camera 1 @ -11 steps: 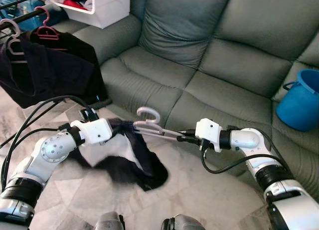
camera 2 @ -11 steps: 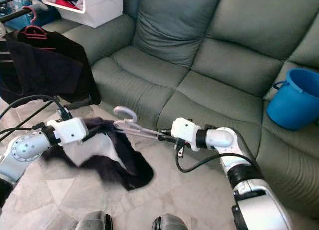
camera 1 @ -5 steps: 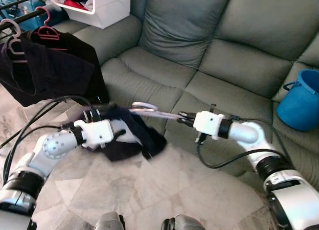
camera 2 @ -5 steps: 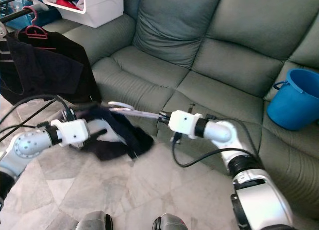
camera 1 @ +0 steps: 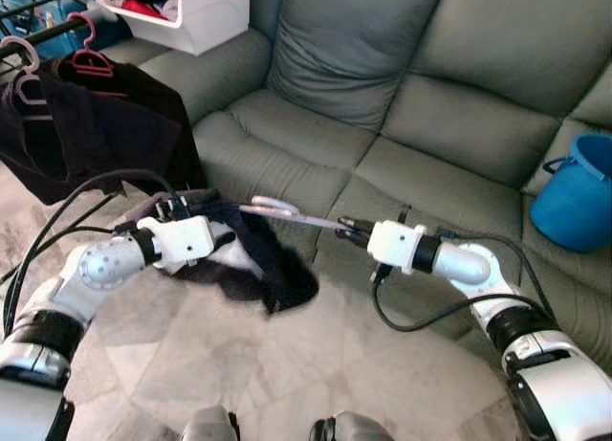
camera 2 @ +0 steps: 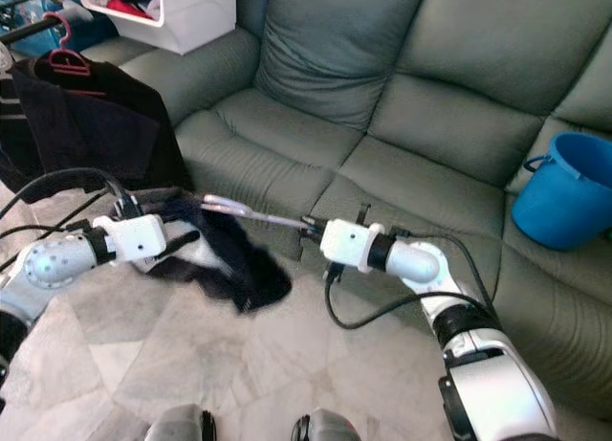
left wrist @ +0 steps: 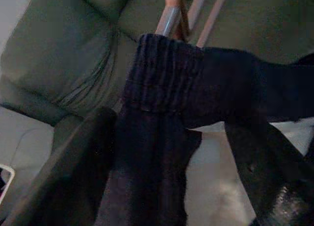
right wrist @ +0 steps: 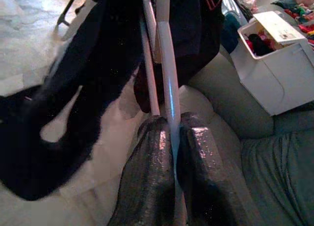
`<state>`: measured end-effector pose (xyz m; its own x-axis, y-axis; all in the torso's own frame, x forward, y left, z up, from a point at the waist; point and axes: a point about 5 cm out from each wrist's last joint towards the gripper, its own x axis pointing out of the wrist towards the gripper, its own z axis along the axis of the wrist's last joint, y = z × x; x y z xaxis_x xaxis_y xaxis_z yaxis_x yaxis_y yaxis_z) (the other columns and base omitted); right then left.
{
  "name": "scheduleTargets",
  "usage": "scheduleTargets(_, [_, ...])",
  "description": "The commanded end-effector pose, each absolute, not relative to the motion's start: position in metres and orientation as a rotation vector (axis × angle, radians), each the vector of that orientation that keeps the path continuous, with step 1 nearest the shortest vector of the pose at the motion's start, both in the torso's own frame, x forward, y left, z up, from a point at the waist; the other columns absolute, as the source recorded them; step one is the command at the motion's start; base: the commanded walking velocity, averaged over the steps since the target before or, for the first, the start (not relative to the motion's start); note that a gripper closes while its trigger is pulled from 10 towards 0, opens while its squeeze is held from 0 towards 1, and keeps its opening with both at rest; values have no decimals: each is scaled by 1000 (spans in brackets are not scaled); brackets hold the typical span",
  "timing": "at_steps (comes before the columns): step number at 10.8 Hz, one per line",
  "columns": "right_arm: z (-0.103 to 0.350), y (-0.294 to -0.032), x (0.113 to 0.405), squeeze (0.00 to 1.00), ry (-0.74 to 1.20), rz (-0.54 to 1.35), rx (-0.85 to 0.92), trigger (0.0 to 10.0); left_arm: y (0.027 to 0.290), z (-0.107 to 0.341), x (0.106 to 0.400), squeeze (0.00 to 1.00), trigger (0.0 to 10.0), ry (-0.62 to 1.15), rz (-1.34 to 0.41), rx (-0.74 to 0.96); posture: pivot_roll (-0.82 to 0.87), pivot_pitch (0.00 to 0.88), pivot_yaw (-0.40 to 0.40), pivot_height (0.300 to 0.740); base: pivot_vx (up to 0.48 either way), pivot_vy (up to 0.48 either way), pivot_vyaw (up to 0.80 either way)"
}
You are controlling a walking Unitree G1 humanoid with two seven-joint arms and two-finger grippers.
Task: Hang hanger
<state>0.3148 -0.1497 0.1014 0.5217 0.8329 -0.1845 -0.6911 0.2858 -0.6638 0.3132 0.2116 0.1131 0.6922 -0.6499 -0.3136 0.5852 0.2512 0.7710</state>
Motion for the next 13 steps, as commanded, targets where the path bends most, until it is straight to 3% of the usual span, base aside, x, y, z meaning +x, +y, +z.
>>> scheduleTargets(1, [110,-145,315,0,-288,1027,-760,0,210,112,313,0,0,-61,-889,1052,-48,0,-70,740,0,0,0])
scheduleTargets(3, [107,-142,311,0,-288,1081,-770,0,208,114,315,0,0,-63,-925,1075,-50,0,-66,740,0,0,0])
scheduleTargets(5, [105,-145,306,0,-286,1145,-818,0,204,110,315,0,10000,-40,-988,1099,-52,0,-64,740,0,0,0])
scheduleTargets(6, [106,-150,307,0,-282,1146,-841,0,204,107,315,0,10000,-7,-1018,1079,-52,0,-64,740,0,0,0])
scheduleTargets(7, [107,-154,307,0,-280,1143,-856,0,204,105,312,0,2784,5,-1053,1072,-52,0,-64,740,0,0,0])
scheduleTargets(8, [107,-156,307,0,-279,1134,-859,0,208,103,311,0,0,35,-1064,1070,-56,0,-67,740,0,0,0])
scheduleTargets(13, [105,-159,306,0,-276,1117,-868,0,215,104,312,0,0,68,-1075,1055,-57,0,-67,740,0,0,0])
